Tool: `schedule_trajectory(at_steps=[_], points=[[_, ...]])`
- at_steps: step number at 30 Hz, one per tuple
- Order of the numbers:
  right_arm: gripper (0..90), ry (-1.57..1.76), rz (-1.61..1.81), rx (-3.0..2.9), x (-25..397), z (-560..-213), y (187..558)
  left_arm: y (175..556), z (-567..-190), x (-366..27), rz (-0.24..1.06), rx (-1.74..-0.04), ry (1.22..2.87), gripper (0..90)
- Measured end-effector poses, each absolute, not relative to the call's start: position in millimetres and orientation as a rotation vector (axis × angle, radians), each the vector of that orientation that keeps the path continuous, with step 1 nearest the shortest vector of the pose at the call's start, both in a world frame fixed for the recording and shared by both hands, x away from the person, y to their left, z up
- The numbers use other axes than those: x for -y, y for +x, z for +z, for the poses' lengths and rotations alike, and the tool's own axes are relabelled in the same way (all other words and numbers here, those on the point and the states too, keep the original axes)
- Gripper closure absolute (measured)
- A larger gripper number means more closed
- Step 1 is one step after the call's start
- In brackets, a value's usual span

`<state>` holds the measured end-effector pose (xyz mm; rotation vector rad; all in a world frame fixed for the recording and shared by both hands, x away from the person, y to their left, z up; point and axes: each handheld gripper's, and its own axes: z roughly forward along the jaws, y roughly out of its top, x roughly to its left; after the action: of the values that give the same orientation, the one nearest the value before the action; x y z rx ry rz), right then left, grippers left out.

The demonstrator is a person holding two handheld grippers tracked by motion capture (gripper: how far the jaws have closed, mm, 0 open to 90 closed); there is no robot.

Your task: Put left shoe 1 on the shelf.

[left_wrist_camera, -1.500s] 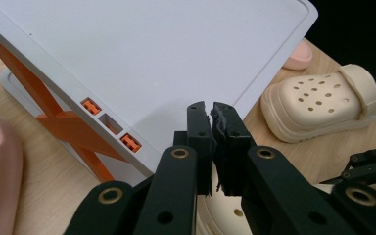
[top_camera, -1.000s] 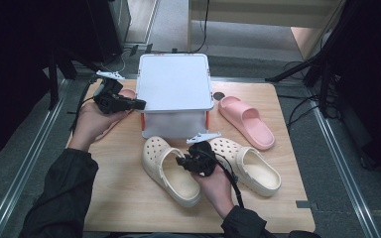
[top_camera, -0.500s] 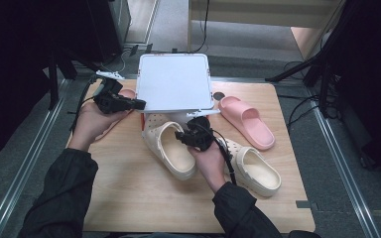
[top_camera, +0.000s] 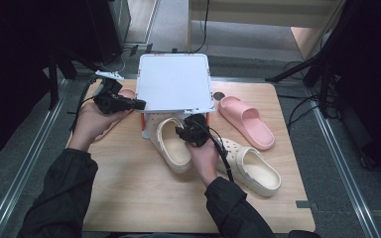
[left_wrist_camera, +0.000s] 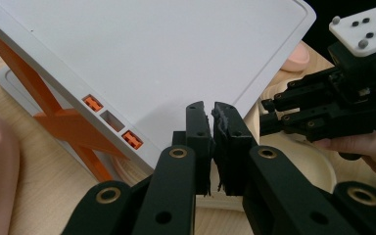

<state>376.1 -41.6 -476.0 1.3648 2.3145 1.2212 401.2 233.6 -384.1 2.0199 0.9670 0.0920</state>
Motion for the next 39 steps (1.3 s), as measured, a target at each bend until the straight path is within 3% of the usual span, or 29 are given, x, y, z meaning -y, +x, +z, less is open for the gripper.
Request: schedule_trajectory(at_steps=[8,14,21,25,31,39], points=[[73.0,1.359,1.211,-2.330,47,-488,371,401,-385,-234,0.083,-0.972,2.013,85.0],[64.6,1.335,1.241,-2.349,54,-477,366,401,-384,-234,0.084,-0.974,2.013,85.0],[63.6,1.259,1.275,-2.364,69,-458,348,401,-384,-234,0.083,-0.977,2.014,84.6],[70.8,1.219,1.287,-2.397,76,-452,334,401,-384,-234,0.083,-0.978,2.013,84.6],[89.1,1.172,1.317,-2.472,78,-460,315,401,-384,-234,0.085,-0.978,2.013,84.6],[90.0,1.115,1.318,-2.527,87,-476,288,401,-384,-234,0.087,-0.975,2.013,84.7]])
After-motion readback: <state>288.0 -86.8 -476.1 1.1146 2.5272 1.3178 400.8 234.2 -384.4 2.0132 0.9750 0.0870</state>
